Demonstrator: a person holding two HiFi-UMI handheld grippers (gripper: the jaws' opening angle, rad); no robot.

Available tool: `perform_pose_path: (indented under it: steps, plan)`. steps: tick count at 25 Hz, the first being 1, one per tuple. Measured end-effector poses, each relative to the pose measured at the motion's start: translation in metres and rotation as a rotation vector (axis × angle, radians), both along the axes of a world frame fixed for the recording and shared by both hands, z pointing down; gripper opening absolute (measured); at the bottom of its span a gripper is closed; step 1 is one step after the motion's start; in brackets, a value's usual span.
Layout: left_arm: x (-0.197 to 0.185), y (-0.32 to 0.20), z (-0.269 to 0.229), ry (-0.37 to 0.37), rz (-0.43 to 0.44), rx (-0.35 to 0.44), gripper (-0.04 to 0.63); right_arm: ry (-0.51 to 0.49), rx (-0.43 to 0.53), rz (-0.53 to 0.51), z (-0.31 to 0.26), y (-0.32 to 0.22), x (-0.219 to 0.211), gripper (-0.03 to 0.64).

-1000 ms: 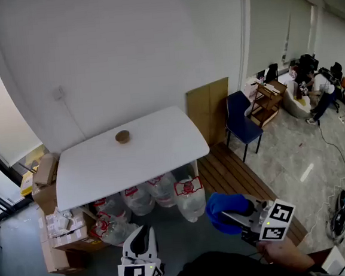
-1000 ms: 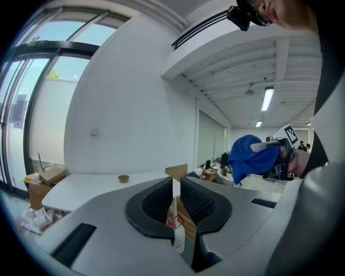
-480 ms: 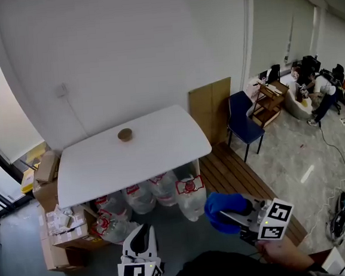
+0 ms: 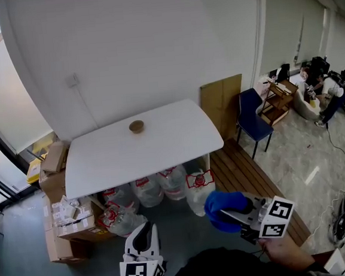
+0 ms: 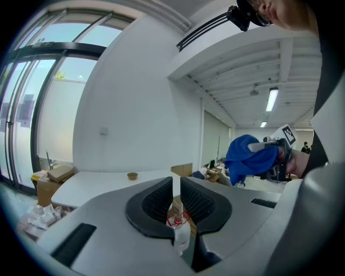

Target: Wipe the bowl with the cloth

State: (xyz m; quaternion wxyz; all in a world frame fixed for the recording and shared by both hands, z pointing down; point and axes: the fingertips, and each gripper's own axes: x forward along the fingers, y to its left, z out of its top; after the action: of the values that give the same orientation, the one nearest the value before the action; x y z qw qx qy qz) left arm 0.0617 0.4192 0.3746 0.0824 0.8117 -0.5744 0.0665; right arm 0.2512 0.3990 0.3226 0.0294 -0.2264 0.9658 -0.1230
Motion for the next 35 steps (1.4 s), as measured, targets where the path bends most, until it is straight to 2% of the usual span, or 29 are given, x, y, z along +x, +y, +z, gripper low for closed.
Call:
perform_pose_path:
  steps: [8,15,22,26,35]
  plan:
    - [-0.036,0.008,0.019,0.013,-0.018,-0.035,0.052,0.034,-0.006,-0.042,0.012,0.006,-0.038,0.081]
    - [-0.043,-0.021,0.031,0.028,-0.036,-0.058,0.052,0.021,-0.048,-0.058,0.023,-0.031,-0.044,0.081]
    - [-0.047,-0.099,0.031,0.022,-0.060,-0.062,0.052,0.006,-0.070,-0.086,0.030,-0.112,-0.052,0.081]
    - [-0.038,-0.157,0.021,0.011,-0.046,-0.055,0.052,0.007,-0.077,-0.102,0.027,-0.168,-0.048,0.081]
    - [-0.022,-0.257,0.015,0.017,-0.079,-0.072,0.052,0.011,-0.098,-0.141,0.028,-0.268,-0.030,0.081]
